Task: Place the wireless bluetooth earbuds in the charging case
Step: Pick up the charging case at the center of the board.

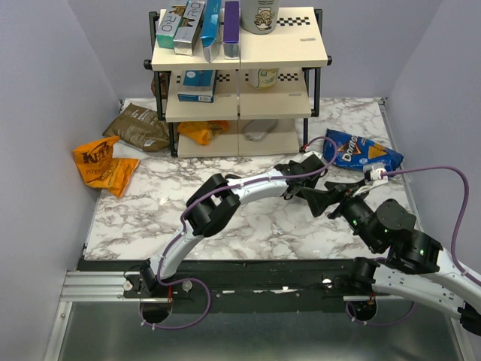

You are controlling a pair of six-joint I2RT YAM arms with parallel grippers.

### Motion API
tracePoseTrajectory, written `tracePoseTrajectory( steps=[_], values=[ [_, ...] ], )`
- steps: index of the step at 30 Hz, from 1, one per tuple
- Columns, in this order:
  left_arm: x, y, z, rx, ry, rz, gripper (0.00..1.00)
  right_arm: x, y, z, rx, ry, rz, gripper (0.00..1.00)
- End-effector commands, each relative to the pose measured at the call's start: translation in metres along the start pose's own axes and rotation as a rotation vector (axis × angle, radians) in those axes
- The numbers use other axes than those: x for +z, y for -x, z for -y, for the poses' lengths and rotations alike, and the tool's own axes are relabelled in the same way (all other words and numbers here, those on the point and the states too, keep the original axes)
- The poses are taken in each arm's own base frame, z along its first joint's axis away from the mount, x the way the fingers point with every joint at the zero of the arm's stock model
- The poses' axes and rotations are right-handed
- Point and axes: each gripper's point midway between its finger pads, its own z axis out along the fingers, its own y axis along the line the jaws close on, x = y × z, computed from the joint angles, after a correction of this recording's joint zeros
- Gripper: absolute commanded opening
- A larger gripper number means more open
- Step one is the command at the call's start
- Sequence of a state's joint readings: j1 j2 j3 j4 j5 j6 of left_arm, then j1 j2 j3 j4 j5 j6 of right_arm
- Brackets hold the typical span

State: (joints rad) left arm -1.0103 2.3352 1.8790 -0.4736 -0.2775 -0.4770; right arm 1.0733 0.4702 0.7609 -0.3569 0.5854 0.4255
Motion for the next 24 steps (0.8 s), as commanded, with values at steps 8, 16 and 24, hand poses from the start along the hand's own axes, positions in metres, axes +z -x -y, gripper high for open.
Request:
tracePoseTrajectory(
  steps=[8,16,24],
  values=[
    [-0.018,-0.001,0.009,0.011,-0.08,0.027,0.03,-0.001,0.032,-0.018,0.048,0.051,0.06,0.89],
    [-0.078,0.042,-0.005,-0.118,-0.266,0.201,0.0,0.026,0.098,-0.068,0.017,0.079,0.094,0.89],
    [-0.194,0.04,-0.063,-0.244,-0.393,0.551,0.0,0.044,0.109,-0.062,0.013,-0.051,0.099,0.89]
  ],
)
